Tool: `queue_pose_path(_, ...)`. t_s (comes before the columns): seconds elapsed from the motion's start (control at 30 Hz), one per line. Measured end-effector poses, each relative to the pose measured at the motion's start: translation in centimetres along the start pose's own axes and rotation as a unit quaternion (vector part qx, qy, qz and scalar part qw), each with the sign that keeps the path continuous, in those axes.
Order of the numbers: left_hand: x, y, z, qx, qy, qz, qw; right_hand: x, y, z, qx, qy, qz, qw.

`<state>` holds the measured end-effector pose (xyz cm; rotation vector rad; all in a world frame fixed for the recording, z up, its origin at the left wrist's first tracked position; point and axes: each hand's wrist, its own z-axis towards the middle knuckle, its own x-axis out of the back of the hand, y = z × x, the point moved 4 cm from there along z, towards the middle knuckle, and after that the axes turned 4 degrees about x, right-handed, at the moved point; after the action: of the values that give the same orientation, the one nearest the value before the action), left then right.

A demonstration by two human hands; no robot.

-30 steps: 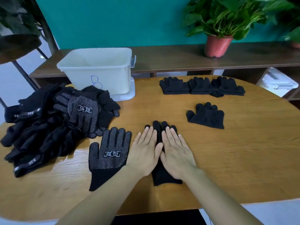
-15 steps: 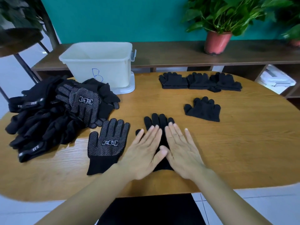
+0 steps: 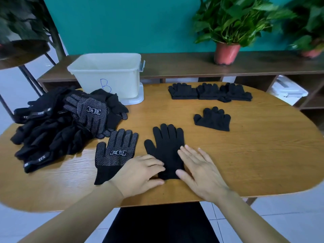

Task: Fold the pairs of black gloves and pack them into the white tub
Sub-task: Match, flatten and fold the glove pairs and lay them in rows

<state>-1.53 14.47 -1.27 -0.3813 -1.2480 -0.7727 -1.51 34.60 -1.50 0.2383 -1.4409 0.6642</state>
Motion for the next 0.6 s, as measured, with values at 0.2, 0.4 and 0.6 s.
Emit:
queue_pose_path(0.2, 0.1, 0.5, 1.0, 0.049, 0.053, -0.014, 0.997, -0.7, -1.8, 0.4, 0.029, 0.012, 0.032, 0.999)
queue_pose_path(0.4, 0.2, -0.5, 0.3, 0.277, 0.114, -0.207, 0.931, -0.9, -0.2, 1.4, -0.030, 0.093, 0.119, 0.988)
queue_pose_path(0.6, 0.2, 0.0, -0.1, 0.331, 0.014, -0.265, 0.905, -0.6, 0.8, 2.6, -0.102, 0.173, 0.155, 0.967)
